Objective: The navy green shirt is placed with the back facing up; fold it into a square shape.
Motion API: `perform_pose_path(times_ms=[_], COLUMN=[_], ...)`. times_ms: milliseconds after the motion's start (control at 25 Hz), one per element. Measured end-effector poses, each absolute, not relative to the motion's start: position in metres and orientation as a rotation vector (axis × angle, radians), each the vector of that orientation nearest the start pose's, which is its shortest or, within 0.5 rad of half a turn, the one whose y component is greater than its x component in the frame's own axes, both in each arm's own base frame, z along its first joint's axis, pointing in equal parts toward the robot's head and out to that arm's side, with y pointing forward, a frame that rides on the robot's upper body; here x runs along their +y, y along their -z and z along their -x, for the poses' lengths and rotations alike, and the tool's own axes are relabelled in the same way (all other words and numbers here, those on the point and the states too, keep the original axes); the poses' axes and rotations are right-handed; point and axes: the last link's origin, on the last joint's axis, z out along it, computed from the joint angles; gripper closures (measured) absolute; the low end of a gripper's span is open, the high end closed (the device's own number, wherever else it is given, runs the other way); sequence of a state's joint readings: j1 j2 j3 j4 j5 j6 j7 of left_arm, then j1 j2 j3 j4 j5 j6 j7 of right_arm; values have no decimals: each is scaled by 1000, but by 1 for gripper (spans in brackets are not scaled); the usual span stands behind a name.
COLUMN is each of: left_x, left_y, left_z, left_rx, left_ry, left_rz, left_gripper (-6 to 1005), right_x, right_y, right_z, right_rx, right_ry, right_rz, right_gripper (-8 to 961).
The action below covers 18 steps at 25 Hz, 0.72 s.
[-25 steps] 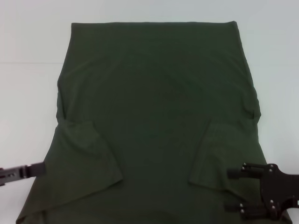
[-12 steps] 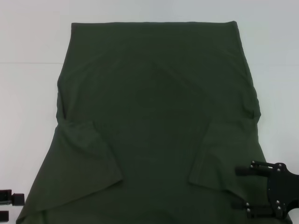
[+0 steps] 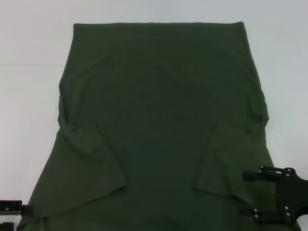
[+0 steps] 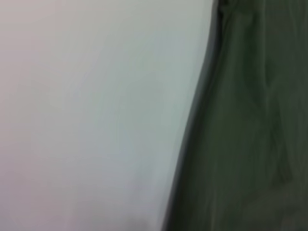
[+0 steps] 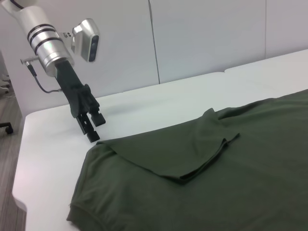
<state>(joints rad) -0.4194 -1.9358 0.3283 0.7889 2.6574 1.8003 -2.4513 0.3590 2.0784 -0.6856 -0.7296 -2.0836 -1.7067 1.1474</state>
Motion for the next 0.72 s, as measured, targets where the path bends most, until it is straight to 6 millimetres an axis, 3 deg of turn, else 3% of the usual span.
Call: perform_pose_path(times_ms=[720], left_x=[253], left_y=[-76], left_z=[374], left_rx=[2492], left_ry=[-189], left_rz=[-2138], left_gripper=[135], right_x=[270], right_y=[-9], right_z=[-303], right_rx=[420], right_ry=[-606], right_rz=[2818], right_gripper=[99])
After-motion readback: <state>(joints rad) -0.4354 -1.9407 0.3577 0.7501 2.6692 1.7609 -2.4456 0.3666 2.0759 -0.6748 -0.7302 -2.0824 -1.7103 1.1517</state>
